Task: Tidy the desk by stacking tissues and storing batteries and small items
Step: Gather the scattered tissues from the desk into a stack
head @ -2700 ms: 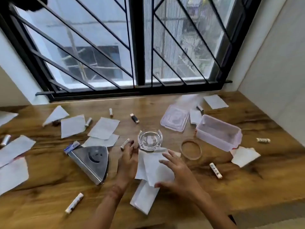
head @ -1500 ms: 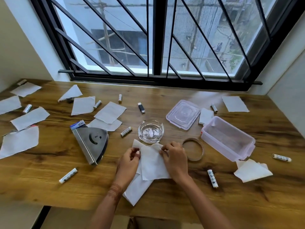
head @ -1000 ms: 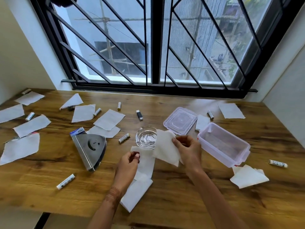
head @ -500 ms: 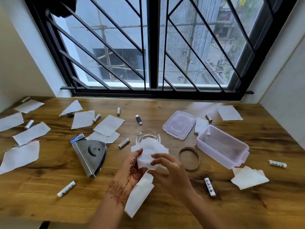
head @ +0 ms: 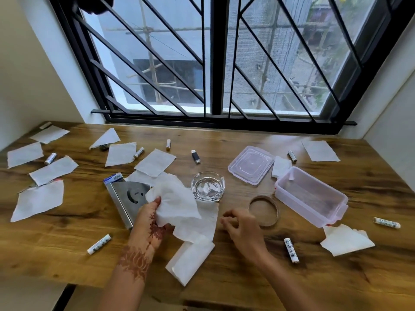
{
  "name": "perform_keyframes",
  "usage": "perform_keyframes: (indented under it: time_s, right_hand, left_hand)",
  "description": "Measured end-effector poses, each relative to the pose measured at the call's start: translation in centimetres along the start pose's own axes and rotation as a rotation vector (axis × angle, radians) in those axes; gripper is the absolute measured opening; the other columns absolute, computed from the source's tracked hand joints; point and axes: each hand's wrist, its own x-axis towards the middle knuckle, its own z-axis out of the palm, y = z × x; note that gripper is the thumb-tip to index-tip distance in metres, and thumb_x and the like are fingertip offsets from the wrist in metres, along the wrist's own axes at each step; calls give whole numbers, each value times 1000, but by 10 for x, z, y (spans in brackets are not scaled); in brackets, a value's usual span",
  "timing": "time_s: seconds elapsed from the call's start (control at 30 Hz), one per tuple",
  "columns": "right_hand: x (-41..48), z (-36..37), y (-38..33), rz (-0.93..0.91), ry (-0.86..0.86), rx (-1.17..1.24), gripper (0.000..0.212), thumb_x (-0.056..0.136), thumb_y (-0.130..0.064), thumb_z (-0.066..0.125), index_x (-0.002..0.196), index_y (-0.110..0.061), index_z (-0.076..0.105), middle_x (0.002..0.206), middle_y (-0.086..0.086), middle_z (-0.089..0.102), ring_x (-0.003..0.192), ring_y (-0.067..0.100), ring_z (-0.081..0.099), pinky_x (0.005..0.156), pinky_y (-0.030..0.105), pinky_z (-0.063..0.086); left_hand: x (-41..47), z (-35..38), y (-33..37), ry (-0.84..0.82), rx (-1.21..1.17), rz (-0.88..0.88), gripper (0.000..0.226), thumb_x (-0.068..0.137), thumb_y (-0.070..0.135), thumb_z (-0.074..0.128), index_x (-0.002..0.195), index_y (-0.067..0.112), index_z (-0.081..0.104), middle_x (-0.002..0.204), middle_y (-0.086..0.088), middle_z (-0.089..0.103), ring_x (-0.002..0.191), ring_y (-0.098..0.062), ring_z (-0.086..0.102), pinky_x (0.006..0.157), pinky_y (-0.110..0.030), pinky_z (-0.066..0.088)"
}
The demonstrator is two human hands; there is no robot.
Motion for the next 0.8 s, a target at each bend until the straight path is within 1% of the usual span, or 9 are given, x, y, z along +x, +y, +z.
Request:
perform_keyframes:
  time_s: [0.1, 0.17, 0.27, 0.37, 0.5, 0.6, 0.67, 0.73, 0.8]
  right_hand:
    - [10, 14, -8, 17, 51, -119, 28, 83, -38, 64, 100, -15, 65, 93, -2, 59, 93, 15, 52, 83, 33, 47]
    - [18, 23, -11, 32, 73, -248, 34, 85, -42, 59, 103, -14, 64, 100, 2, 59, 99, 19, 50, 87, 33, 44]
    - [25, 34, -13, 36, 105, -355, 30, 86, -37, 59, 105, -14, 63, 103, 5, 59, 101, 23, 50, 86, 35, 41]
    - [30, 38, -16, 81, 95, -285, 17, 85, -27, 61, 94, -13, 65, 98, 4, 61, 97, 23, 52, 82, 35, 43]
    - [30, 23, -22, 211, 25, 87, 9, 83, -20, 64, 79, -13, 64, 78, -2, 64, 78, 16, 59, 63, 25, 44]
    - [27, 2, -30, 469, -19, 591, 6, 85, -16, 62, 81, -12, 63, 84, 4, 65, 83, 20, 60, 75, 31, 50]
    - [27, -11, -36, 566, 1, 848, 4, 87, -11, 60, 84, -9, 61, 90, 9, 63, 88, 22, 59, 81, 34, 50]
    - [28, -21, -46, 561, 71, 1004, 7, 87, -9, 58, 81, -11, 58, 88, 8, 61, 86, 20, 57, 76, 30, 49]
    - [27, -25, -59, 458, 125, 971, 8, 88, -12, 57, 81, -15, 57, 85, 5, 60, 80, 17, 56, 71, 28, 48]
  left_hand:
    - [-4, -7, 5, 33, -21, 21, 38, 94, 18, 51, 129, 5, 47, 84, -8, 56, 71, -21, 54, 32, -24, 48]
    - [-3, -12, 5, 83, -33, 14, 42, 93, 18, 52, 132, 4, 44, 97, -11, 60, 76, -22, 56, 44, -27, 54]
    - [-4, -15, 5, 148, 5, -11, 46, 92, 19, 53, 134, 3, 41, 125, -16, 55, 104, -29, 58, 73, -34, 53]
    - [-5, -19, 4, 124, -4, -19, 45, 92, 18, 53, 132, 1, 42, 120, -16, 58, 103, -30, 58, 72, -34, 52]
    - [-3, -23, 2, 126, 1, -17, 47, 92, 19, 53, 133, -1, 41, 111, -14, 56, 97, -31, 55, 80, -40, 45]
    - [-3, -25, 0, 110, -8, -35, 46, 92, 21, 53, 131, -1, 43, 83, -8, 56, 74, -26, 56, 67, -39, 50]
    - [-5, -24, -3, 112, 1, -32, 45, 92, 21, 53, 130, -2, 45, 78, -8, 54, 68, -24, 53, 45, -31, 53]
    - [-9, -20, -5, 111, 9, -13, 45, 94, 19, 50, 132, -4, 42, 76, -6, 51, 65, -20, 49, 27, -19, 43]
    - [-11, -17, -8, 89, -11, -16, 46, 94, 18, 50, 134, -3, 40, 79, -7, 52, 65, -20, 48, 29, -21, 45]
